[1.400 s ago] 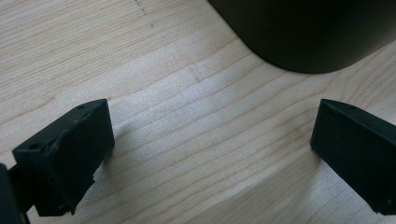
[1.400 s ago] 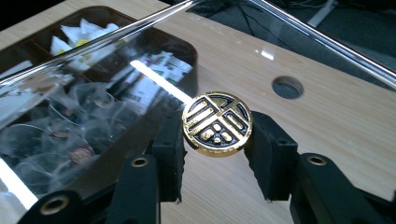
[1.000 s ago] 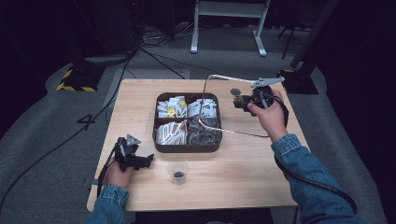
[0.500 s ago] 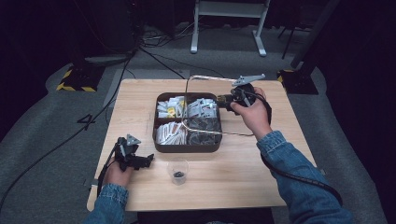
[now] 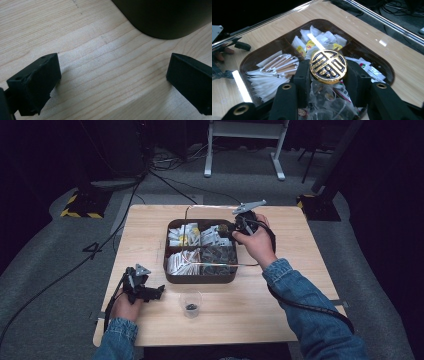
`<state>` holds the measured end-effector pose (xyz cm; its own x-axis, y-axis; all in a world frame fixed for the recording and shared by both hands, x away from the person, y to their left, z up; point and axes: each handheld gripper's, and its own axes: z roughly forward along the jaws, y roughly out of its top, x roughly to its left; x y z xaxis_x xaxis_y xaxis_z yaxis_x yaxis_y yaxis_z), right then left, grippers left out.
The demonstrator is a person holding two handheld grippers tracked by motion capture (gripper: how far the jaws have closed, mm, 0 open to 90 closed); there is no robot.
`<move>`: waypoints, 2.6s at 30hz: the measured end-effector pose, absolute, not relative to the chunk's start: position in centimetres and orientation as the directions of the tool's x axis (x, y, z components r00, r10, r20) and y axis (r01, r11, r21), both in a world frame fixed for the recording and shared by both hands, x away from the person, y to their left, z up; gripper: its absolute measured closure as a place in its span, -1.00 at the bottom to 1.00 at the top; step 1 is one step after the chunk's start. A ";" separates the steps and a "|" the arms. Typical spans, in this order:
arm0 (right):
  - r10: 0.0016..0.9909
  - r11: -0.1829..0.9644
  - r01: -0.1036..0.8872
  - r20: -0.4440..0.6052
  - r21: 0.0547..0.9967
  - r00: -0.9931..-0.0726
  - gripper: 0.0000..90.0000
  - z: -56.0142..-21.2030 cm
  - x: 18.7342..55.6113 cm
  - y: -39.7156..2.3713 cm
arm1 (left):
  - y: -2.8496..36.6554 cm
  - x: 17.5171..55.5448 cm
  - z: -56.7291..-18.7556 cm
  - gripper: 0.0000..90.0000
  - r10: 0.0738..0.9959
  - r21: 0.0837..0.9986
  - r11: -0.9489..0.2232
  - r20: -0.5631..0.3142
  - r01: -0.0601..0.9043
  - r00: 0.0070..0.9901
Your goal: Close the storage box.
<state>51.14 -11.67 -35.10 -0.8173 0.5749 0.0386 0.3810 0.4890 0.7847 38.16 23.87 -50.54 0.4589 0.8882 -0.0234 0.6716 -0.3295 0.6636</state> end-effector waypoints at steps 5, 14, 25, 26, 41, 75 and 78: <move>0.559 0.507 0.374 0.034 0.777 -0.829 0.31 -35.6 51.5 -10.1 | 23.9 38.2 -50.5 -1.00 0.888 0.664 -0.328 -0.025 0.672 0.458; 0.541 0.523 0.369 0.034 0.769 -0.840 0.31 -37.2 52.0 -7.9 | 23.9 38.2 -50.5 -1.00 0.889 0.663 -0.327 -0.027 0.673 0.458; 0.536 0.531 0.373 0.040 0.761 -0.843 0.31 -39.3 52.5 -6.7 | 23.9 38.2 -50.5 -1.00 0.888 0.661 -0.330 -0.025 0.674 0.460; 0.534 0.534 0.369 0.036 0.760 -0.845 0.31 -39.4 52.5 -6.6 | 23.9 38.2 -50.5 -1.00 0.888 0.662 -0.330 -0.024 0.673 0.460; 0.534 0.552 0.381 0.037 0.742 -0.845 0.31 -41.8 52.8 -5.0 | 23.9 38.2 -50.5 -1.00 0.888 0.662 -0.329 -0.025 0.673 0.459; 0.558 0.556 0.396 0.025 0.730 -0.829 0.31 -43.6 53.6 -4.5 | 23.9 38.2 -50.5 -1.00 0.888 0.663 -0.327 -0.027 0.674 0.458; 0.560 0.557 0.394 0.020 0.731 -0.828 0.31 -43.6 53.5 -4.4 | 23.9 38.2 -50.5 -1.00 0.889 0.663 -0.327 -0.027 0.673 0.458</move>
